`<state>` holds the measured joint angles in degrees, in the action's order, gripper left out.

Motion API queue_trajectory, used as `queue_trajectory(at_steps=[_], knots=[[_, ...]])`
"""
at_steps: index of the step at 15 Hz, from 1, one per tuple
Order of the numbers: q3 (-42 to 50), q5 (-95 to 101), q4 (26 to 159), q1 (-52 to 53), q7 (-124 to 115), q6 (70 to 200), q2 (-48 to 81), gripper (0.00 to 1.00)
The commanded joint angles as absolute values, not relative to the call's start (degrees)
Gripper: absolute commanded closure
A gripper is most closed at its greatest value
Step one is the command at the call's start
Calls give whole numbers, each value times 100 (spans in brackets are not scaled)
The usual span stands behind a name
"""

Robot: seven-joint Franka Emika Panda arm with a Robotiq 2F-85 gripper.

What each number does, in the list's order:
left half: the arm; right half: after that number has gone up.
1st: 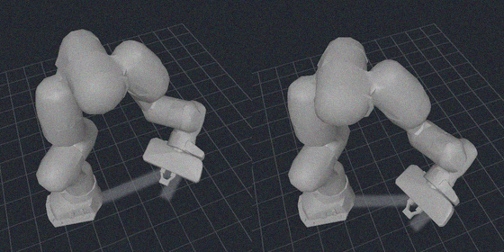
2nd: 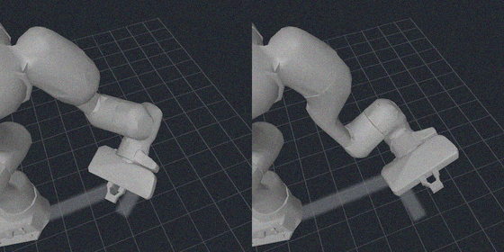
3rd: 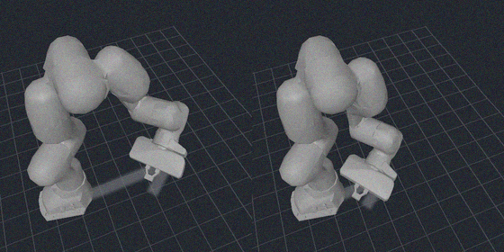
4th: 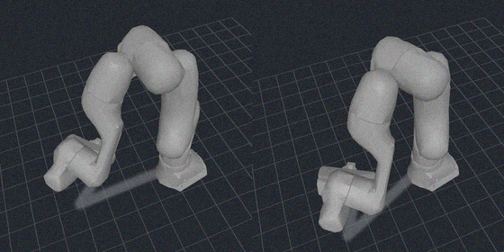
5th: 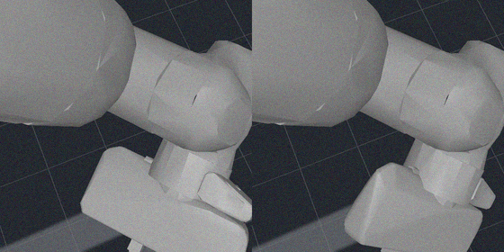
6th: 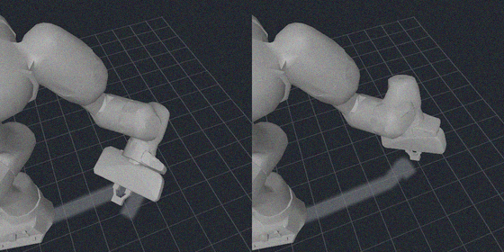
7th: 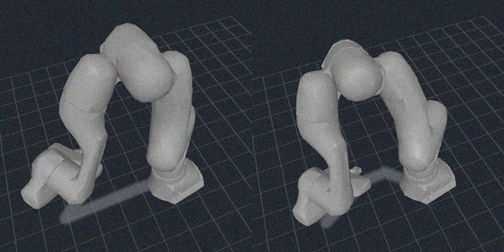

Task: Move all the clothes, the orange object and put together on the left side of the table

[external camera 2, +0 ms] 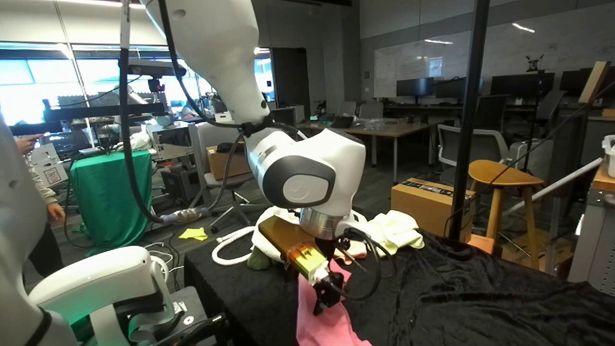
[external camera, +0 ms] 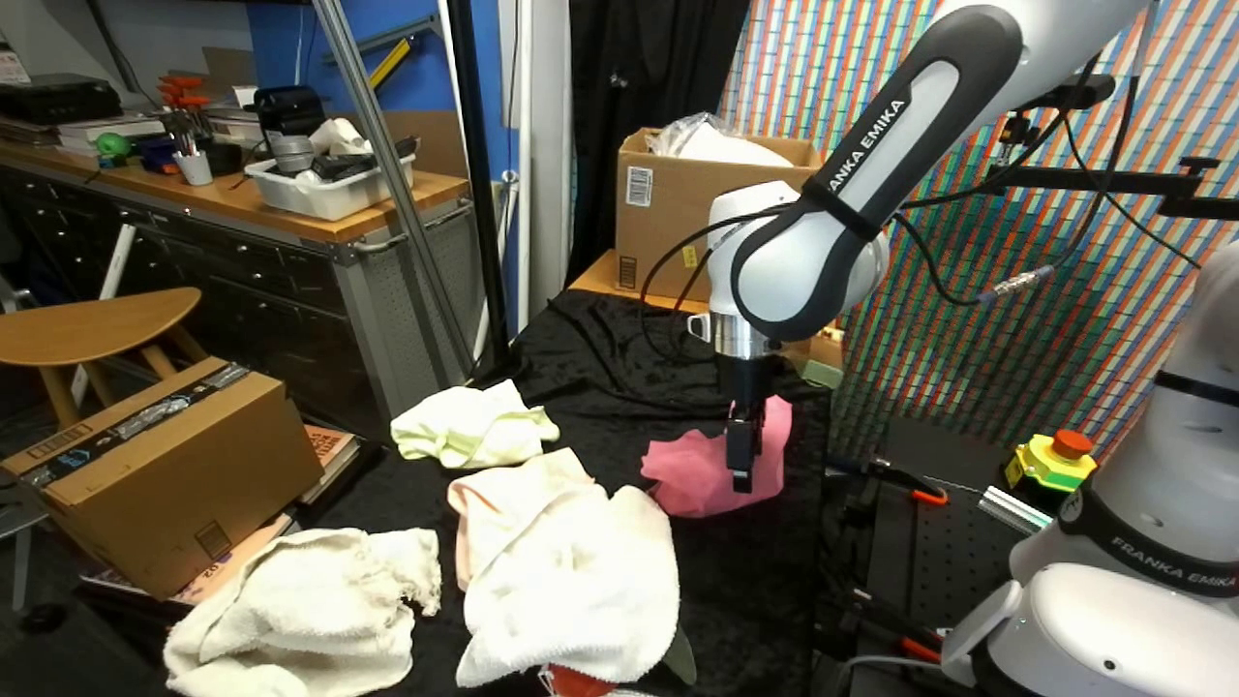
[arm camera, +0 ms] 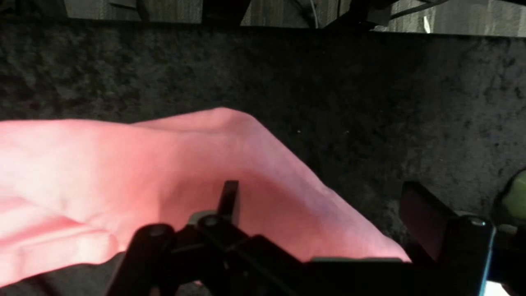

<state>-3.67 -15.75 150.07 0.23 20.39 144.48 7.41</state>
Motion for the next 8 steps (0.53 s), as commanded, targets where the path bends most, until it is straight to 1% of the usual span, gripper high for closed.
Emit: queue_trajectory(at_steps=[1,8], knots=[[-383,-1521,15491,-48,2289,15157,379,0],[-630,-1944,15762,24,2510,16054,153,0]])
